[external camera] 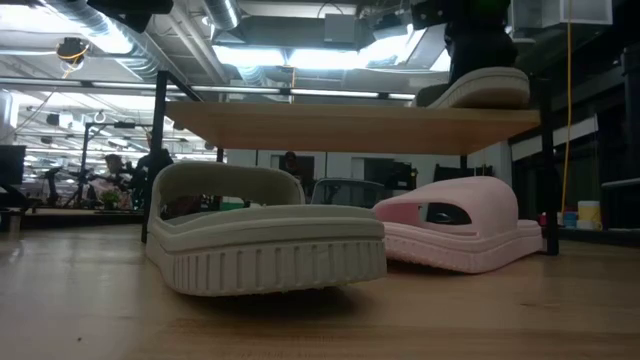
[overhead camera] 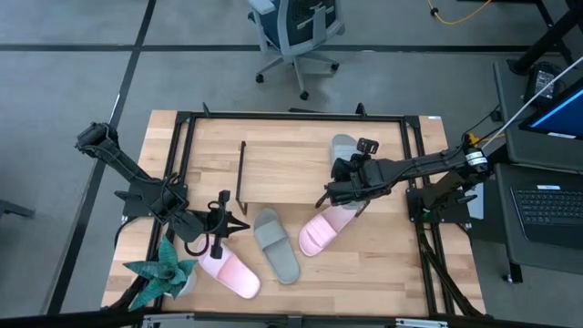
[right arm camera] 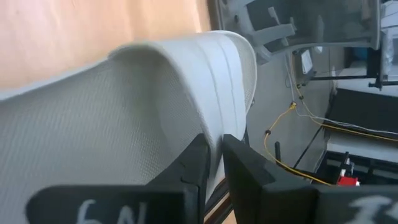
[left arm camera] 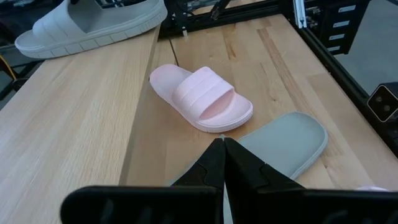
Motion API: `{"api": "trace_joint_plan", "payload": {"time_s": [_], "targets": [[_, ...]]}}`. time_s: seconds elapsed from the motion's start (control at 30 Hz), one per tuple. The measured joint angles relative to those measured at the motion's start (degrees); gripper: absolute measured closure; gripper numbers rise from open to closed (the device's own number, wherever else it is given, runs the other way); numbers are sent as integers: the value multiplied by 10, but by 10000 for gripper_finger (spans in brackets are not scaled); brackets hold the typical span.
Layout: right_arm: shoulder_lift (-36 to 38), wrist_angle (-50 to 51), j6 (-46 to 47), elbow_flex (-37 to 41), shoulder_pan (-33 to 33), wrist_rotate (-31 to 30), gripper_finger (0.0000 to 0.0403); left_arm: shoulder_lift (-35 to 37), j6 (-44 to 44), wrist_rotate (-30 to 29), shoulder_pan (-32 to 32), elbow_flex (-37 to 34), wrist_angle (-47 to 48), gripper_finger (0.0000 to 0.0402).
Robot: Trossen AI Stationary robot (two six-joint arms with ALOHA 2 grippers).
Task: Pick and place slides into the shelf
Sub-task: Put the right gray slide on the shelf, then put the gray slide on the shelf
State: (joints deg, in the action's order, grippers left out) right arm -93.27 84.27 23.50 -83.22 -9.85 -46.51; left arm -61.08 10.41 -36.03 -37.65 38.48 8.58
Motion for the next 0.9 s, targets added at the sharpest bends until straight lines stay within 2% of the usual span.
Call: {"api": "trace_joint_plan", "payload": {"time_s": [0.5, 0.9], "targets": [[0, -1, 2, 0, 0, 12, 344, 0, 0, 0, 0, 0, 0, 401], [0, -3, 17, 0, 0, 15, 265, 0, 0, 0, 0, 0, 0, 401]]}}
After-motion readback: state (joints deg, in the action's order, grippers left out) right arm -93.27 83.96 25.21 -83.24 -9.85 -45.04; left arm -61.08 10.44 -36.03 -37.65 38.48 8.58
